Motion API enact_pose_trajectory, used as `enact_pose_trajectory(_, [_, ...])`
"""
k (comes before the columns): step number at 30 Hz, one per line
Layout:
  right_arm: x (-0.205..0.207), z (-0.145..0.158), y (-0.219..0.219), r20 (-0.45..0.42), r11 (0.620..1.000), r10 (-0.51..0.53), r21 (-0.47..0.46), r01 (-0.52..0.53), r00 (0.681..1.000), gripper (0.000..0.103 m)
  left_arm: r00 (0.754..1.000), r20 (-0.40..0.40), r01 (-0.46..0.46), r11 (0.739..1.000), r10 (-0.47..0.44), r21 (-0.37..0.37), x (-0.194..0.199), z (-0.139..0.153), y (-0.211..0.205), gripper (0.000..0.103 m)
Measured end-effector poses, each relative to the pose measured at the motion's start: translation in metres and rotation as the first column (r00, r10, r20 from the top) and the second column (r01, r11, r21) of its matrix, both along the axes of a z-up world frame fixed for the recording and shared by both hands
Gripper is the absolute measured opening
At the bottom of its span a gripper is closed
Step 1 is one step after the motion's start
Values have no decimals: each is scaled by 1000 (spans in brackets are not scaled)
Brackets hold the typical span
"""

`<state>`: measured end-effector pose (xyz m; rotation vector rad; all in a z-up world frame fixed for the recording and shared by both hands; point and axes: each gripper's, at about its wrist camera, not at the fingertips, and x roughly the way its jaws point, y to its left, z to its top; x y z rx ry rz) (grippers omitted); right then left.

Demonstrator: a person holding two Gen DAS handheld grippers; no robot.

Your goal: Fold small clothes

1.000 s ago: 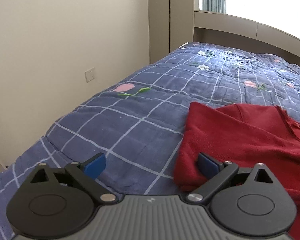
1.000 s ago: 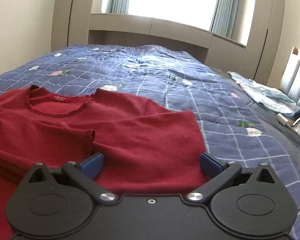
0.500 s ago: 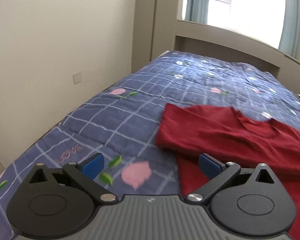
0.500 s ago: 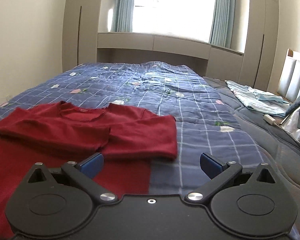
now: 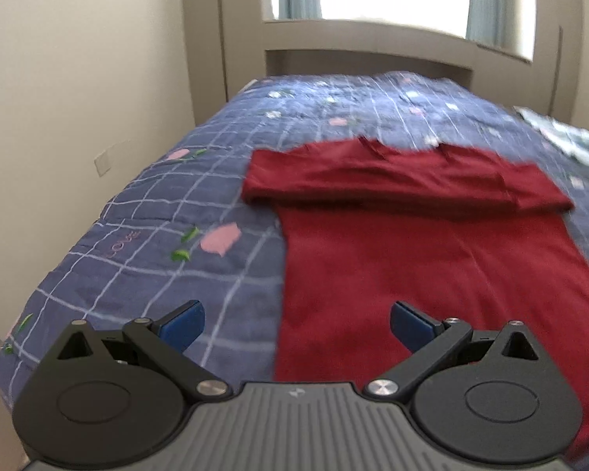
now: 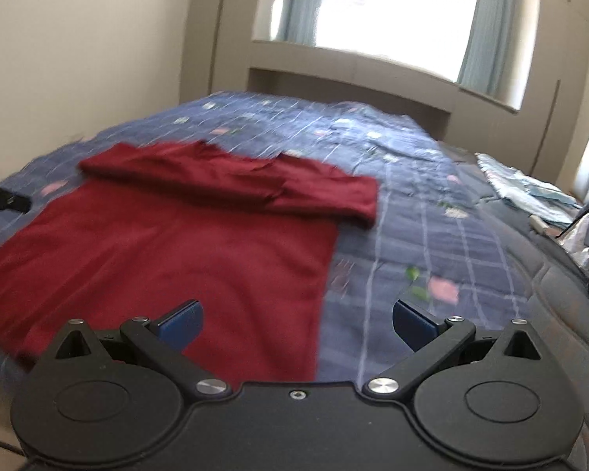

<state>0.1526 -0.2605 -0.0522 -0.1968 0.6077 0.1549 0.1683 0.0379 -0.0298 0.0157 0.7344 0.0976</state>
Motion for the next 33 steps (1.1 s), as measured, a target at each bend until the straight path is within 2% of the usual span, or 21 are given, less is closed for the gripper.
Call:
enact_pose_trajectory(4, [-26, -11, 11, -40, 999, 31, -7, -31, 999, 102, 999, -37, 26, 998, -24, 50, -20, -8, -13, 103])
enact_pose_trajectory(8, [-44, -21, 21, -75, 999, 40, -1, -41, 996, 102, 997, -67, 40, 997, -36, 67, -37, -15, -20, 103])
enact_pose_trajectory(12, [-54, -25, 30, -96, 997, 78, -5, -79, 992, 102, 990, -137, 37, 999, -33, 33, -47, -16, -24, 103])
enact_pose_trajectory(16, [-55, -30, 43, -125, 989, 136, -40, -142, 983, 102, 974, -229, -3, 1000, -1, -17, -48, -5, -27, 103])
enact_pose_trajectory(21, [-56, -38, 61, -142, 977, 187, -81, -199, 972, 102, 965, -263, -31, 995, 6, -91, -52, 15, -27, 103])
enact_pose_trajectory(25, [-54, -43, 68, -129, 972, 207, -82, -218, 970, 102, 965, -263, -25, 997, 3, -78, -56, 31, -33, 103])
enact_pose_trajectory(30, [-58, -43, 72, -81, 967, 232, -90, -239, 969, 91, 967, -253, -11, 998, -7, -70, -61, 50, -40, 103])
enact_pose_trajectory(33, [-62, -42, 77, -53, 955, 271, -107, -276, 961, 76, 971, -238, -3, 998, -11, -55, -63, 55, -45, 103])
